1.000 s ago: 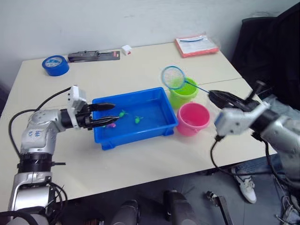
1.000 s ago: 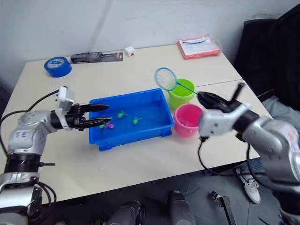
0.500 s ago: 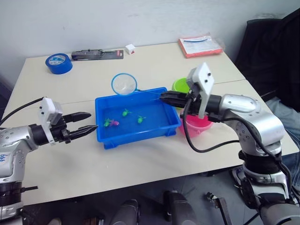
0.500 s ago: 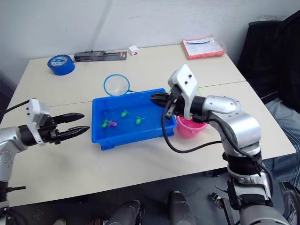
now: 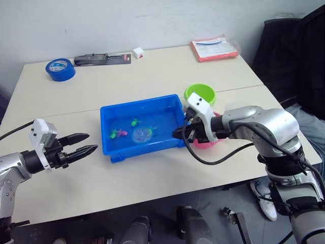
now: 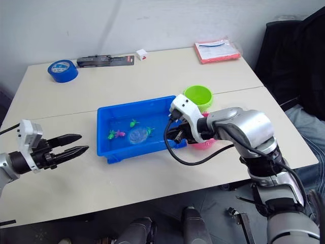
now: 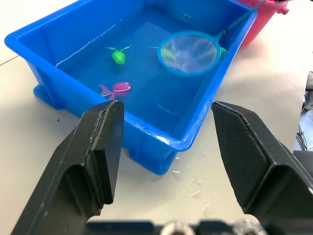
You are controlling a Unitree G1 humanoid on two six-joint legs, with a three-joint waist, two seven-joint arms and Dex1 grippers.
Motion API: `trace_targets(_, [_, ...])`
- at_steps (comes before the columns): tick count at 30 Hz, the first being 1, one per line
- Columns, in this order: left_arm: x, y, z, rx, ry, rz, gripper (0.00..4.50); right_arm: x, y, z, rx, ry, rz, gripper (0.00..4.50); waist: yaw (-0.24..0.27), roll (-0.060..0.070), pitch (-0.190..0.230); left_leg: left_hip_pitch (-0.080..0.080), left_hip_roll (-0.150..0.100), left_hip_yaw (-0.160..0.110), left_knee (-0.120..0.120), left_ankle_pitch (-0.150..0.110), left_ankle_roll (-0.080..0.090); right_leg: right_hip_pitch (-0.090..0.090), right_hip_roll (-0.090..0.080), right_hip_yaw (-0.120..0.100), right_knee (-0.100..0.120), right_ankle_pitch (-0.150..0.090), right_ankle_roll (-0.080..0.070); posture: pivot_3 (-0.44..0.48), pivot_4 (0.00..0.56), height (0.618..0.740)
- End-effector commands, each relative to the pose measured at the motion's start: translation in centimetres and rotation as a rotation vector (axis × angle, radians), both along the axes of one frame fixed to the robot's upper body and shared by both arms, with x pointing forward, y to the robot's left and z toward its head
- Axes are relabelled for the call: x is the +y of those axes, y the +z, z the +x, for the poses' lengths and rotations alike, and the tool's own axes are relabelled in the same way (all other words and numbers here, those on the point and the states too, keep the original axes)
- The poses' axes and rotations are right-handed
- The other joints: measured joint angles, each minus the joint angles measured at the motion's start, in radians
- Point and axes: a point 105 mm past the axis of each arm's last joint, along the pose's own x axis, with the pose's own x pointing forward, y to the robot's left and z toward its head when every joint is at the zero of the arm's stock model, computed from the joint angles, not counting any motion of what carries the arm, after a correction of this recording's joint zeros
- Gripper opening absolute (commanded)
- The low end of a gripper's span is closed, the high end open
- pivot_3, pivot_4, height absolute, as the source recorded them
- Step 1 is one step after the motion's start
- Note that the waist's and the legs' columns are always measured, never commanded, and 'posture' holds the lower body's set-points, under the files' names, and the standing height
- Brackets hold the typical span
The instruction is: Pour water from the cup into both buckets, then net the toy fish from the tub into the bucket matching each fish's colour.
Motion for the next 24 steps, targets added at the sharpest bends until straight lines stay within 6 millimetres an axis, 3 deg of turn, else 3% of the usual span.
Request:
trace_targets(1, [0.1, 0.8, 0.1, -0.032, 0.007, -0.001, 3.1, 1.3, 0.7, 0.2, -0.037, 0.028, -0.02, 0.78, -0.003, 0.0, 0.0, 0.0, 0.0, 0.0, 0.0, 0.0, 0.0, 0.0, 0.0, 0.0, 0.0, 0.0, 0.0, 0.0, 0.15, 0.74])
trace_targets(8, [0.8, 0.3, 0.4, 0.006, 0.067, 0.012, 3.1, 3.9, 0.5, 0.8, -0.034, 0.065, -0.055, 0.78, -0.001, 0.0, 0.0, 0.0, 0.0, 0.0, -0.001, 0.0, 0.0, -0.001, 0.0, 0.0, 0.001, 0.0, 0.0, 0.0, 0.15, 0.74])
trace_targets(24, [1.6, 0.3, 0.3, 0.036, 0.118, 0.019, 3.1, 7.0, -1.0, 3.1, 0.023, 0.009, -0.119, 0.78, -0.006, 0.001, 0.0, 0.0, 0.0, 0.0, -0.002, 0.0, 0.0, -0.001, 0.001, -0.001, 0.002, 0.0, 0.0, 0.0, 0.15, 0.74])
